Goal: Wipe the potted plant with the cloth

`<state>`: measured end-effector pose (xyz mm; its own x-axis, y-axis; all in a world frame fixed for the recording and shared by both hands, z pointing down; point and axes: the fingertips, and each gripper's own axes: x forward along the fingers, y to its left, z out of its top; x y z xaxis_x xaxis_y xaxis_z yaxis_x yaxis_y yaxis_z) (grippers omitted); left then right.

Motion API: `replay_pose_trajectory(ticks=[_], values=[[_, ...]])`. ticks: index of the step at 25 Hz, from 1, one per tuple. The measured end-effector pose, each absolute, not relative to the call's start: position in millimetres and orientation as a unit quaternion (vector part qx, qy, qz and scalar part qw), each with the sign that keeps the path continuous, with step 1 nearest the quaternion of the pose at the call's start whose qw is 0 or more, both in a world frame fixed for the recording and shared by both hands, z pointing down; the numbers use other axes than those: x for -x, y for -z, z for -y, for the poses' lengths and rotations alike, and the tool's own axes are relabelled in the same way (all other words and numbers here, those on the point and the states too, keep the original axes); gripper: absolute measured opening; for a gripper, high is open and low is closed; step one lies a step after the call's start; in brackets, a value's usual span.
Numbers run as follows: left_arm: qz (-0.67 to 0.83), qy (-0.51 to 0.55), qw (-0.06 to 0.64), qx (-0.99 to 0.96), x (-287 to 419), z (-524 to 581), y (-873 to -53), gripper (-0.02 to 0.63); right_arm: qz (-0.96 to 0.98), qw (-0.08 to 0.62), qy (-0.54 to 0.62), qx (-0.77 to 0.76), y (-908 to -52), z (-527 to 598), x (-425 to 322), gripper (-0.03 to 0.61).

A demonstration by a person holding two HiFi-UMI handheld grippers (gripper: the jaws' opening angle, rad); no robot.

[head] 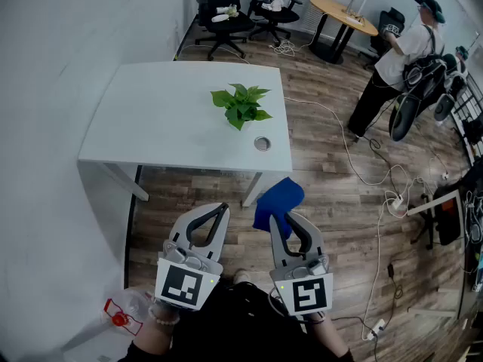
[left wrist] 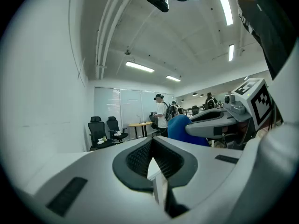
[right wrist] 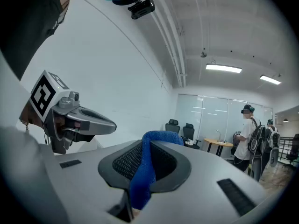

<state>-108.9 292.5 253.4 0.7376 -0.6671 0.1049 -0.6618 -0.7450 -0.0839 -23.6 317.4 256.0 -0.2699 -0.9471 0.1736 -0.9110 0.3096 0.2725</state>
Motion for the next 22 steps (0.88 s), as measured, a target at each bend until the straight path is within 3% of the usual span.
replay_pose_trajectory(ticks=[22], values=[[-0.346,0.058,0.031,0.936,137.6,-292.1,-254.4,0.014,0.777,0.141,0.054,-0.611,-256.2,-319.1,39.1,0.075]])
